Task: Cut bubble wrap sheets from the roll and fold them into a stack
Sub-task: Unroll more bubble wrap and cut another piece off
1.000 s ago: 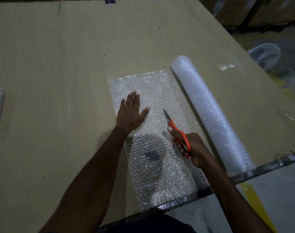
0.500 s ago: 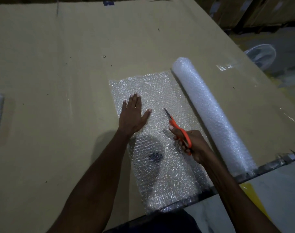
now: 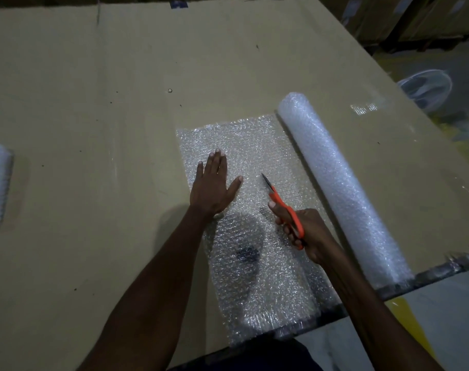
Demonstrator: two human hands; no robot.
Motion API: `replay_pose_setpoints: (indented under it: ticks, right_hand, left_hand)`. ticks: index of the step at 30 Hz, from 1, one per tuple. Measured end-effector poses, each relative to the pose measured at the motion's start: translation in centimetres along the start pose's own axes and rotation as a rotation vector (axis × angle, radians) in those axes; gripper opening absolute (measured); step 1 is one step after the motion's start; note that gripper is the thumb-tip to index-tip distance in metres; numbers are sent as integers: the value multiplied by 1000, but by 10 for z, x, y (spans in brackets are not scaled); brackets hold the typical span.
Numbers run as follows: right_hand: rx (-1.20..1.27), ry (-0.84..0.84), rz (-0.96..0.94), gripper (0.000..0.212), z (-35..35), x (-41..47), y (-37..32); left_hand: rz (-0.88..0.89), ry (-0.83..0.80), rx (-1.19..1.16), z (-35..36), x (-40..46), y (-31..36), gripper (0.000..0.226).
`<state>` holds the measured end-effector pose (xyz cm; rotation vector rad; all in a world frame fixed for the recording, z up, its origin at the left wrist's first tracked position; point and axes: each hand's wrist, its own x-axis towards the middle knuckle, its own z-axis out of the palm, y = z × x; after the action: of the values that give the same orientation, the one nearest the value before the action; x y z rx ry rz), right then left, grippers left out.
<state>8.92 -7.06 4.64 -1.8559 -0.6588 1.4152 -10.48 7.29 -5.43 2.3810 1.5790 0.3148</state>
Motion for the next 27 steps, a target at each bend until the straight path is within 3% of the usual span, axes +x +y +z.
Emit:
replay_pose_setpoints:
  ticks: [18,27]
  right_hand:
    - [-2,-20,4,62,7,11,-15]
    - [-24,-41,43,65,-1,10,-6]
  left_hand:
    - [-7,-14,32,-3,0,0,86]
    - [-102,-71,-141,-26,9,-3,97]
